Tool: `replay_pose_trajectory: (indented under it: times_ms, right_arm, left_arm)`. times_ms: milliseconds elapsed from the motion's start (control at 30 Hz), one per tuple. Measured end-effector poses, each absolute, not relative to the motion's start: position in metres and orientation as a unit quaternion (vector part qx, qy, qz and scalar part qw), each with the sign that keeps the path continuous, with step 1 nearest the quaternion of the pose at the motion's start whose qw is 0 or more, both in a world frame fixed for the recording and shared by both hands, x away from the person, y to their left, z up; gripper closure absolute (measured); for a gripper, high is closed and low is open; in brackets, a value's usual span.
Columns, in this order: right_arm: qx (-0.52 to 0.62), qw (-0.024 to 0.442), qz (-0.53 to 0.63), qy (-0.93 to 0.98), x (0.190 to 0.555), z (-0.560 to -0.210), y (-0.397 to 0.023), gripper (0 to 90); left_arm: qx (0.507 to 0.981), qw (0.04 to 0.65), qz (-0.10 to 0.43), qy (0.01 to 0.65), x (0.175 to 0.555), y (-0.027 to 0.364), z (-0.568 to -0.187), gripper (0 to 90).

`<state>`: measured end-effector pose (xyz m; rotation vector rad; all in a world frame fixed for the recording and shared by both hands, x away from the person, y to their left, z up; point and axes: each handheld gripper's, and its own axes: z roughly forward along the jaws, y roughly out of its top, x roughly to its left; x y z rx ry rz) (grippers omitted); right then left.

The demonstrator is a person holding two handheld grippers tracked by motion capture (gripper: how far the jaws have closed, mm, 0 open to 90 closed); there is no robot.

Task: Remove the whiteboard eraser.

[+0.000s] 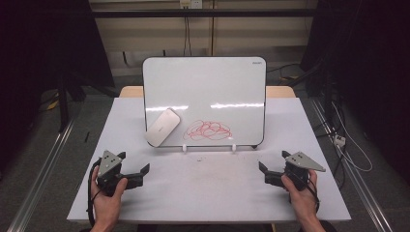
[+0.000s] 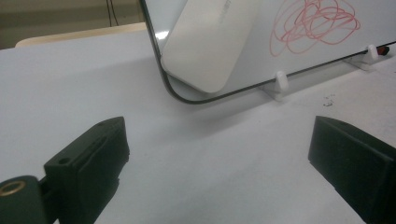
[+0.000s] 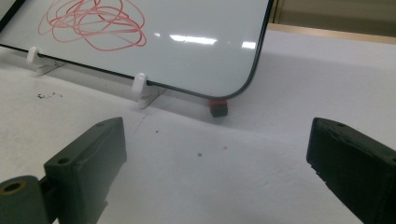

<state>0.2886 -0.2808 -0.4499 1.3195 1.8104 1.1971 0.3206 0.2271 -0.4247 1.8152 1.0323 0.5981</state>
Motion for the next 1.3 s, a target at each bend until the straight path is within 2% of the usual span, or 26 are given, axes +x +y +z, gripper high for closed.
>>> replay_pose_trajectory:
  times_ms: [367,900,1300]
  right_arm:
    - [0.498,0.286,0.448,0.685,0.289,-0.451,-0.282,4.5]
    - [0.497,0.275,0.446,0.692,0.292,-0.452,-0.28,4.3]
    - [0.494,0.272,0.447,0.694,0.291,-0.452,-0.281,4.3]
  left_arm:
    - [0.757,0.451,0.218,0.42,0.33,0.218,-0.425,4.6]
    - [0.772,0.443,0.24,0.388,0.358,0.198,-0.395,5.1]
    - [0.807,0.382,0.275,0.358,0.377,0.18,-0.392,6.1]
